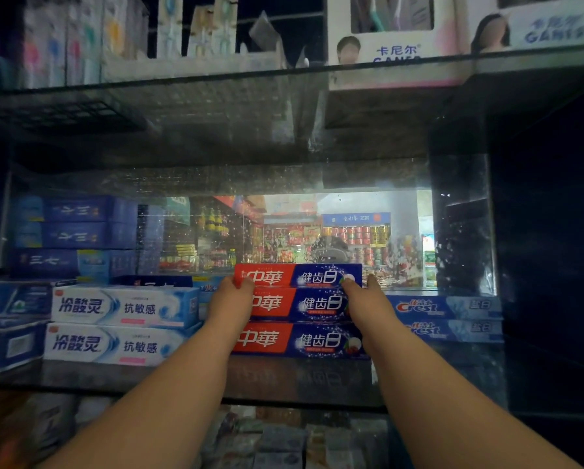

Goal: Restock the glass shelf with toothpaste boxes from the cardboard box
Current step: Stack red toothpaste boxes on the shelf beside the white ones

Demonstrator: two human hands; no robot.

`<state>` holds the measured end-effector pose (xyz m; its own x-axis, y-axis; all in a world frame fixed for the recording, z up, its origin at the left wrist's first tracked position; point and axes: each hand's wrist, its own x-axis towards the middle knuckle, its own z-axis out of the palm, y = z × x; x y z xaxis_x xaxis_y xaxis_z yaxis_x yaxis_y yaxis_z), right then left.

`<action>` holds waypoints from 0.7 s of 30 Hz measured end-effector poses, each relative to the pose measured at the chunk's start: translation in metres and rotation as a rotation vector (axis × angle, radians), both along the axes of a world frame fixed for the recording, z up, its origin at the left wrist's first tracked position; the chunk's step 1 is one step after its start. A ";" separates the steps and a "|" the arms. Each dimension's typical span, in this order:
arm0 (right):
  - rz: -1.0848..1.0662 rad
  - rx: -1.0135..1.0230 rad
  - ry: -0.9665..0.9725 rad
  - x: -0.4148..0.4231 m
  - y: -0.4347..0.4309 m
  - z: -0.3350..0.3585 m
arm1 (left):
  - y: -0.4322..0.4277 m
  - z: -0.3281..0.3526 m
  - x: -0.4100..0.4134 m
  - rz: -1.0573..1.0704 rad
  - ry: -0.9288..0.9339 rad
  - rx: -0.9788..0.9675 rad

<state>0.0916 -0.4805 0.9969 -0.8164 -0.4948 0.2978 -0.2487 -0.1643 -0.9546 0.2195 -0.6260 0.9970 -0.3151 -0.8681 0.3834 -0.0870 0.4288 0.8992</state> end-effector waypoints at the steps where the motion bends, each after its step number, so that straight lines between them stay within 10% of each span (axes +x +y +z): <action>1: -0.015 0.021 0.024 0.001 0.001 0.001 | 0.001 0.001 0.001 0.012 -0.016 -0.022; 7: -0.237 0.130 0.193 0.010 0.015 0.005 | 0.029 0.010 0.015 0.031 0.040 -0.193; 21: -0.024 0.469 0.242 0.060 0.057 -0.015 | 0.046 -0.024 0.070 -0.083 -0.243 0.030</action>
<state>0.1513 -0.4237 0.9815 -0.7643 -0.6021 0.2307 -0.4698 0.2749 -0.8389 0.2898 -0.5804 0.9734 -0.4652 -0.8454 0.2625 -0.2677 0.4170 0.8686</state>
